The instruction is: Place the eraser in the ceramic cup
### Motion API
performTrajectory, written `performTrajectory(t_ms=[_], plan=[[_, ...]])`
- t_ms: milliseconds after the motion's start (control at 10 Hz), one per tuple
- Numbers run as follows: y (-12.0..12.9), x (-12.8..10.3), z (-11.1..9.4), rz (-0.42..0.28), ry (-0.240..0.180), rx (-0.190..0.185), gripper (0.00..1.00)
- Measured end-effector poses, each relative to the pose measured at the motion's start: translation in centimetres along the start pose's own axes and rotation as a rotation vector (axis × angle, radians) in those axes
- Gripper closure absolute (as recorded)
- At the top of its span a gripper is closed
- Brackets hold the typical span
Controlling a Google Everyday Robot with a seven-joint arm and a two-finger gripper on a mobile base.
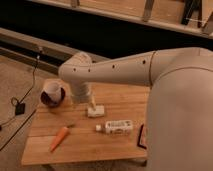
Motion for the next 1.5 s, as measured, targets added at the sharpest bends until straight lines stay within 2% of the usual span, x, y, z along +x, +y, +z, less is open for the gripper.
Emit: performTrajectory(t_ms=[300, 600, 900, 1200, 1500], plan=[[-0.1, 0.1, 0.2, -0.005, 0.006, 0.001, 0.35], [-0.7, 0.1, 1.7, -0.05, 0.025, 0.015, 0.35], [-1.4, -0.5, 3.8, -0.114, 0.045, 0.052, 0.35], [-1.6, -2.1, 5.9, -0.156, 0.065, 0.078, 0.35], [-2.5, -4.4, 8.4, -0.157, 0.085, 0.083, 0.35]])
